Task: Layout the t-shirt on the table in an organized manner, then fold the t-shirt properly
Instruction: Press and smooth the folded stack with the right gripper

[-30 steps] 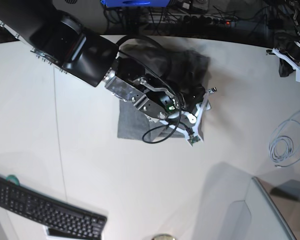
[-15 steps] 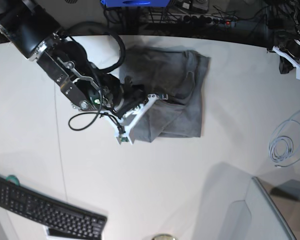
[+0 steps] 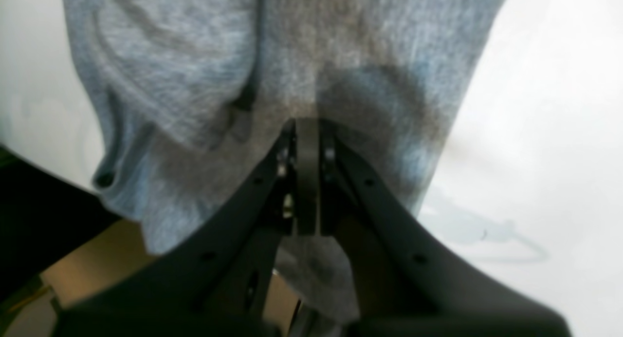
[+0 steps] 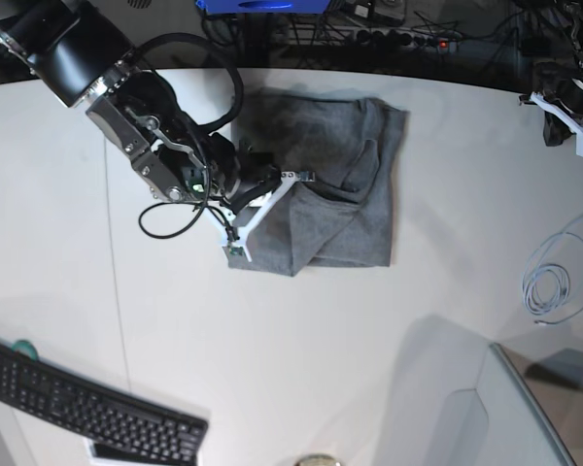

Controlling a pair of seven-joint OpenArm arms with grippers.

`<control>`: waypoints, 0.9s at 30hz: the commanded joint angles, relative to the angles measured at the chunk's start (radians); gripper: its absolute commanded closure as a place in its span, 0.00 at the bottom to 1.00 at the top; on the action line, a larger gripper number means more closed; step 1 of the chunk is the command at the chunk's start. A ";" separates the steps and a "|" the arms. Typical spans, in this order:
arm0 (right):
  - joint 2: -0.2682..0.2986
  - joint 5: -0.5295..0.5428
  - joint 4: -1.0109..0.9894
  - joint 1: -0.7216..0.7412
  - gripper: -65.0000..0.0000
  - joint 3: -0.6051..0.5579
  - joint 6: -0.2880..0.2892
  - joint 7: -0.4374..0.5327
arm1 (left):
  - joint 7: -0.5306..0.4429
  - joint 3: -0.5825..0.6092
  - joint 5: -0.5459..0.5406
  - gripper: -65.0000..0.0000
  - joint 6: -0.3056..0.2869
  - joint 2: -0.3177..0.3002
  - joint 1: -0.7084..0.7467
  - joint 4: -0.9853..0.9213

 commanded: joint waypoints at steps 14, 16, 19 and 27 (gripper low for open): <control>-0.160 -0.001 -0.182 0.152 1.00 0.003 0.106 0.072 | -0.018 -0.009 -0.007 1.00 0.002 -0.022 0.004 0.013; -0.189 -0.001 -0.192 0.171 1.00 0.003 0.106 0.072 | -0.018 -0.009 -0.007 1.00 0.002 -0.022 0.004 0.013; -0.244 -0.001 -0.266 0.222 1.00 0.003 0.107 0.080 | -0.018 -0.009 -0.007 1.00 0.002 -0.022 0.004 0.013; -0.305 0.010 -0.429 0.375 1.00 -0.209 0.110 0.284 | -0.018 -0.009 -0.007 1.00 0.002 -0.022 0.003 0.013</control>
